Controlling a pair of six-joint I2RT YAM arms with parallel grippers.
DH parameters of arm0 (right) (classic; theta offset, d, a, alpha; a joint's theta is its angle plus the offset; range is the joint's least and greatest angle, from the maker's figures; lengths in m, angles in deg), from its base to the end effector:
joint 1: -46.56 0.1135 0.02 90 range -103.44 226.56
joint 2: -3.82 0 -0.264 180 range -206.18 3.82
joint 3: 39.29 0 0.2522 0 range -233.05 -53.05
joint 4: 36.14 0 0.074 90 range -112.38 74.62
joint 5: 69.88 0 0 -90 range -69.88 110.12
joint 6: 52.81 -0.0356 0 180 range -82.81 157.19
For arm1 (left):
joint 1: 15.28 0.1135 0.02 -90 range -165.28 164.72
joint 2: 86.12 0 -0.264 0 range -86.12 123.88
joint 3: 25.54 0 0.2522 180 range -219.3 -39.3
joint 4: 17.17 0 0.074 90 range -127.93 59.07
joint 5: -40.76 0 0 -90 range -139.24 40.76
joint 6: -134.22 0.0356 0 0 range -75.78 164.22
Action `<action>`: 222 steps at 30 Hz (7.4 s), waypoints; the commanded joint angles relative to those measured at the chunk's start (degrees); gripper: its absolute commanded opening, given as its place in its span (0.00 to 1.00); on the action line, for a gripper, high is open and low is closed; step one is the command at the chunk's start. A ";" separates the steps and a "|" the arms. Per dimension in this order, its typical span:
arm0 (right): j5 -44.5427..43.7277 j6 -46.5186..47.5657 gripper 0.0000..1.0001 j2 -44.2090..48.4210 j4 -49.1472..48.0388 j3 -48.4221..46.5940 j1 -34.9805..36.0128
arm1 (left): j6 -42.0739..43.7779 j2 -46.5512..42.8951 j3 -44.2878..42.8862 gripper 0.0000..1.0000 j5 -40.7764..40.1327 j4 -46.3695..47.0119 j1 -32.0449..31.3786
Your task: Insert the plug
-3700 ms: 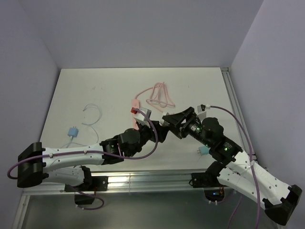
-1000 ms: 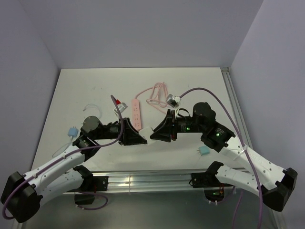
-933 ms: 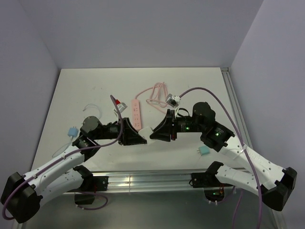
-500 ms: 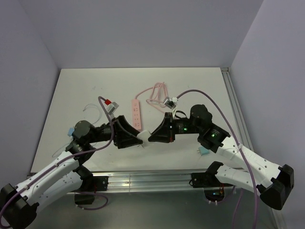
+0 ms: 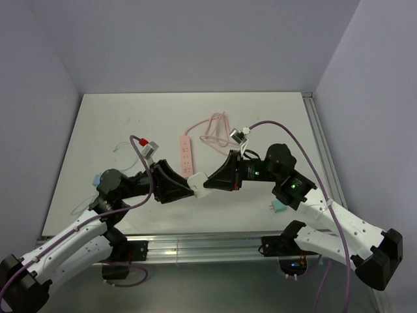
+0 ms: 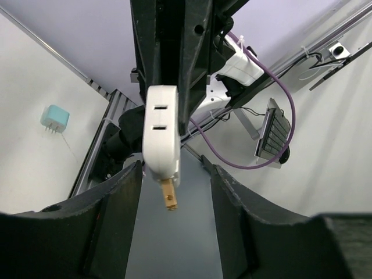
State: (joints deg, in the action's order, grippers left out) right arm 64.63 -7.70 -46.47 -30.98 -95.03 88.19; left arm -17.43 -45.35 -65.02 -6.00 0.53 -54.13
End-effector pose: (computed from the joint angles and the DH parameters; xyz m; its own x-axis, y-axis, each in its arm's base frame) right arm 0.1342 0.1527 0.3410 -0.7015 0.0499 -0.7110 -0.7095 0.0453 0.7032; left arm 0.1156 -0.1244 0.3085 -0.7481 -0.2207 -0.6258 0.6536 -0.0823 -0.7523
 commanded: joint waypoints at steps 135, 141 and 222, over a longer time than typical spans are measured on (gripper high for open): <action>-64.20 3.14 0.00 -68.11 61.07 -64.29 13.48 | 0.74 -5.62 -12.78 0.99 -77.52 -67.24 0.88; -64.64 2.52 0.00 -67.67 59.84 -61.74 14.10 | 0.48 -5.27 -12.60 0.99 -77.26 -66.88 0.88; -65.17 -0.47 0.00 -75.92 56.23 -57.42 13.13 | -0.14 -5.09 -11.38 1.00 -74.36 -65.83 0.97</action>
State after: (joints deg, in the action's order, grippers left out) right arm -0.63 -8.11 -118.05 23.40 -153.78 102.68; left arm -17.15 -50.33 -76.76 -81.34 -66.73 -53.39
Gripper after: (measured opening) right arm 0.273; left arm 0.995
